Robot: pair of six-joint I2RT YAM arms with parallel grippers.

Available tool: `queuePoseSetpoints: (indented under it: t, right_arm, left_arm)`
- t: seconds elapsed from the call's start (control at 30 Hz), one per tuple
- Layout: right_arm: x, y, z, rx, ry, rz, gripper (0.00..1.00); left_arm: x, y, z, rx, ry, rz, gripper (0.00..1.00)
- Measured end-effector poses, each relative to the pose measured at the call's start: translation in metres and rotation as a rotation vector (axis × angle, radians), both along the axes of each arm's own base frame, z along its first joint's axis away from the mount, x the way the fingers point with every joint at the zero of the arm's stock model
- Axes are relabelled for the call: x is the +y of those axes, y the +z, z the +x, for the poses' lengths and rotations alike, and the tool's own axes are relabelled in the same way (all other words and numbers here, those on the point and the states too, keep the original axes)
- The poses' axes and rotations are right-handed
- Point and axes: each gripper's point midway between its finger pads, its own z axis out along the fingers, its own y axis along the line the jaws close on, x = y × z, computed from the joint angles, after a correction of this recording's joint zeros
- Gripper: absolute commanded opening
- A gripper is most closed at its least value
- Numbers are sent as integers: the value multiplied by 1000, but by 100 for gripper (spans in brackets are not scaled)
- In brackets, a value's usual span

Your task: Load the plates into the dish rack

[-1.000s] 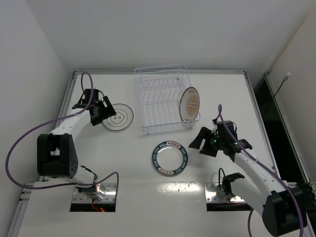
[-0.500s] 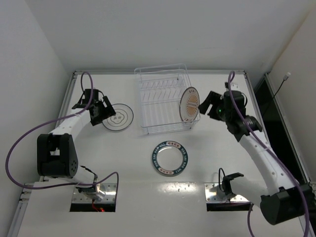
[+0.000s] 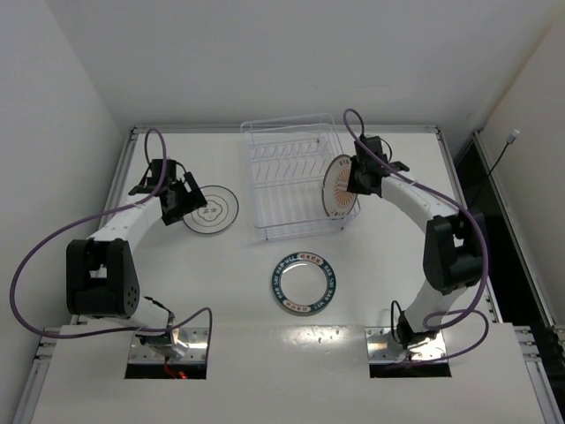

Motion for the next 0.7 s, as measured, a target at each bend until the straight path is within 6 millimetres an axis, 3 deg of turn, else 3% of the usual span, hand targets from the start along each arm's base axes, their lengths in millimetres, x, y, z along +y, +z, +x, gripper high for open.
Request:
queuePoseSetpoints:
  t: [0.07,0.23,0.37,0.5,0.7]
  right_arm:
    - [5,2,3,0,37,-18,0]
    - [9,7,1,0,48,-62,0]
    - [10,31,8,-31,30,-122,0]
    - [16,65,27,-99,20,-178,0]
    - [24,89,65,-180,-20,-180,0]
  left_arm:
    - [0,0,0,0,0,0,76]
    - [0,0,0,2,0,-1,76]
    - [-1,0,0,2,-3,-4,76]
    - [-1,0,-1,2,-5,-6,76]
    - [-2,0,-1,2,-5,-7,76]
